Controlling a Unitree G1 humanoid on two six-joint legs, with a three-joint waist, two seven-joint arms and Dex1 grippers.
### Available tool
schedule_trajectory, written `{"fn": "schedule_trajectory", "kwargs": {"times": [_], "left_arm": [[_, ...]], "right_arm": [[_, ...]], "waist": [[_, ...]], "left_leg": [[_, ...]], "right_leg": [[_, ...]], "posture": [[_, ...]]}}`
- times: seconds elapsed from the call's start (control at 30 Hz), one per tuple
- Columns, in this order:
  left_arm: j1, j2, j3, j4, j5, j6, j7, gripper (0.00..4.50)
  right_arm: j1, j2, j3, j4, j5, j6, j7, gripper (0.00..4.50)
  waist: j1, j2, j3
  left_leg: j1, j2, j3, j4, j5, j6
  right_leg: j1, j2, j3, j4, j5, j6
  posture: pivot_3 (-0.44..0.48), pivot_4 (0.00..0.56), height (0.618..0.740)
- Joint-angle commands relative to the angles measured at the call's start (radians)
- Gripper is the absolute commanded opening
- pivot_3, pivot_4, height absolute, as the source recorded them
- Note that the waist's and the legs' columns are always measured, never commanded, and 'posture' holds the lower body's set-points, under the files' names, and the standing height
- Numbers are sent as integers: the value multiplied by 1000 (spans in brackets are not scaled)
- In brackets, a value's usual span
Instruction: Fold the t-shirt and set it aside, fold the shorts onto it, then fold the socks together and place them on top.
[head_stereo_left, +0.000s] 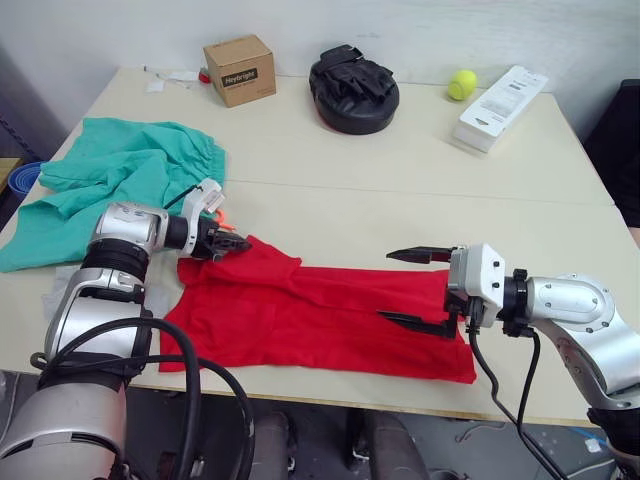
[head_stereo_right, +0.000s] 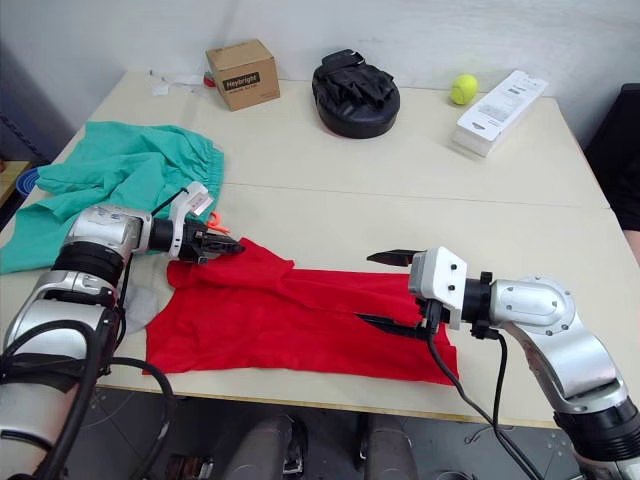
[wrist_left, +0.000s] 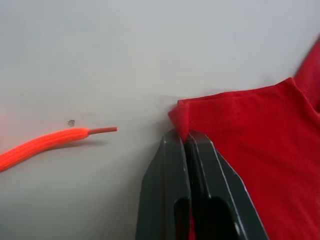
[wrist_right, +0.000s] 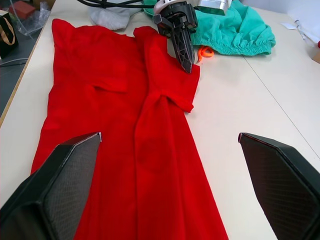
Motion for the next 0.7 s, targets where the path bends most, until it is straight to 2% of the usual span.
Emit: {"fn": "schedule_trajectory", "kwargs": {"times": [0.03,0.1,0.2,0.33,0.57,0.7], "left_arm": [[29,6,31,-40,-19,-27,-45,29],[39,25,53,-106,-50,-25,-103,29],[95,88,35,-298,-97,72,-253,29],[229,185,39,-563,-158,123,-349,29],[473,363,78,-930,-288,162,-390,29],[657,464,69,-1085,-303,69,-386,29]], "right_arm": [[1,6,-30,-26,-7,-12,-2,4500],[-2,6,-29,-15,-13,-16,3,4500],[-8,10,-25,2,-22,-23,11,4500],[-17,21,-10,16,-36,-27,22,4500],[-38,37,9,55,-61,-46,52,4500],[-42,47,19,77,-80,-62,71,4500]], "waist": [[0,0,0],[-1,0,0],[-3,-3,2],[-15,-2,1],[-26,-2,1],[-27,-2,1]], "left_leg": [[0,0,0,0,0,0],[0,0,0,0,0,0],[-1,1,0,0,0,0],[-2,1,0,0,0,0],[-1,2,-1,-1,0,0],[-1,1,-1,-1,0,0]], "right_leg": [[0,0,0,0,0,0],[0,0,0,0,0,0],[-1,1,0,0,0,0],[-1,1,0,-1,0,0],[-1,0,1,-1,0,0],[-1,-1,2,-2,0,0]], "posture": [[0,150,740],[0,150,740],[0,150,740],[0,150,740],[0,150,740],[0,150,740]]}}
